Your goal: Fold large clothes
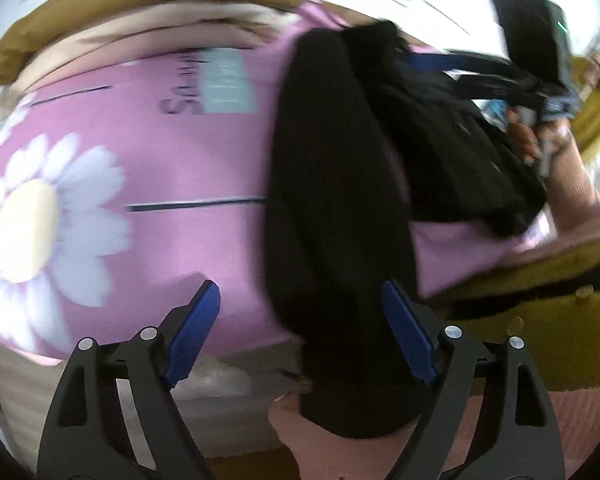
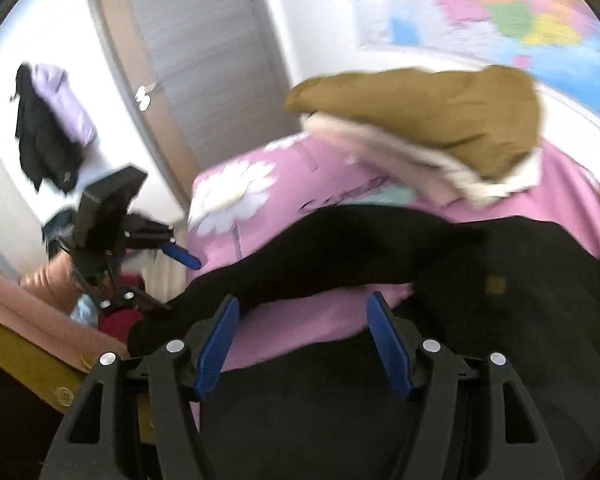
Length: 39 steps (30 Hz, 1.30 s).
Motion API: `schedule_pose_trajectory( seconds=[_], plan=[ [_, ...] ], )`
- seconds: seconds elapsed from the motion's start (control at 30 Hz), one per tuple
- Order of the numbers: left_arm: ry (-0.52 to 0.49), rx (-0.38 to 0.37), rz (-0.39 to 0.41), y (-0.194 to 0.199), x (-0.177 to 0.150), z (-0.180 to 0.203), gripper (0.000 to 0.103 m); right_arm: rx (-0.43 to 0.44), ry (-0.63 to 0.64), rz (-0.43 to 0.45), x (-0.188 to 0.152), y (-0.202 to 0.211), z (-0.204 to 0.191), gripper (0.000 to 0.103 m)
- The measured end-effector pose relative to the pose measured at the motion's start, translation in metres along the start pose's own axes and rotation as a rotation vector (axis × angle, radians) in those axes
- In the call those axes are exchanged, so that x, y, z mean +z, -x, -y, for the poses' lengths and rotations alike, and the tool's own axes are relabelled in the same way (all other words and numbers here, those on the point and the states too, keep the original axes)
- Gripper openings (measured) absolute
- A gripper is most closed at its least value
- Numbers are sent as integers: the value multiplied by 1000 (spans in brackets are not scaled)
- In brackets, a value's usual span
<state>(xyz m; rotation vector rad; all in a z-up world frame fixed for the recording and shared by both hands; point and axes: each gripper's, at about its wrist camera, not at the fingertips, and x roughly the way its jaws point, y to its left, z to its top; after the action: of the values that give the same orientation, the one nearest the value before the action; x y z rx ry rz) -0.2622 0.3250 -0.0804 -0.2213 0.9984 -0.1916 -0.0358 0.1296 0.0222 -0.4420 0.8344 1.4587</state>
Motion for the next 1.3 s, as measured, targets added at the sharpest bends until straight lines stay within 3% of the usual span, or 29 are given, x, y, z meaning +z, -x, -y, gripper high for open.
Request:
schedule_pose_trajectory(
  seconds=[0.03, 0.07, 0.1, 0.17, 0.27, 0.33, 0.43, 0.6, 0.77, 0.93, 0.97, 1.0, 1.03, 1.07, 1.17, 1.23, 1.3],
  plan=[
    [-18, 9, 1, -2, -1, 6, 75, -18, 15, -11, 0, -6, -5, 65],
    [-22, 2, -9, -7, -1, 12, 57, -26, 22, -18, 1, -11, -8, 65],
    [-24, 18, -12, -9, 0, 16, 53, -28, 19, -19, 2, -13, -9, 65],
    [-14, 22, -12, -10, 6, 18, 21, -45, -7, 14, 1, -6, -1, 65],
    [37, -4, 35, -3, 18, 9, 16, -106, -91, 90, -4, 21, 26, 65],
    [73, -21, 80, 5, 27, 2, 16, -149, -183, 134, -12, 42, 50, 65],
    [112, -16, 140, 17, 40, -7, 16, -139, -281, 153, -22, 56, 70, 65],
    [139, 28, 202, 38, 64, -19, 16, -44, -184, 71, -17, 16, 34, 65],
    [160, 3, 238, 61, 78, -27, 16, 92, -97, 9, 6, -49, -13, 73],
    [105, 19, 233, 68, 88, -14, 16, 286, -141, 130, 35, -66, -30, 74],
    [93, 11, 229, 68, 90, -11, 16, 309, -150, 158, 39, -63, -31, 71],
    [76, 0, 231, 69, 94, -7, 17, 323, -153, 173, 42, -59, -30, 50],
    [65, -9, 235, 72, 98, -4, 18, 323, -145, 187, 47, -51, -29, 21],
    [48, -18, 260, 78, 103, -1, 18, 317, -138, 194, 52, -43, -26, 15],
    [34, -113, 351, 102, 124, 6, 33, 244, -113, 272, 65, 6, -12, 7],
    [8, -143, 426, 117, 137, 14, 51, 175, -118, 324, 73, 49, 2, 6],
    [-43, -161, 520, 132, 148, 26, 77, 95, -134, 380, 77, 95, 21, 6]
  ],
)
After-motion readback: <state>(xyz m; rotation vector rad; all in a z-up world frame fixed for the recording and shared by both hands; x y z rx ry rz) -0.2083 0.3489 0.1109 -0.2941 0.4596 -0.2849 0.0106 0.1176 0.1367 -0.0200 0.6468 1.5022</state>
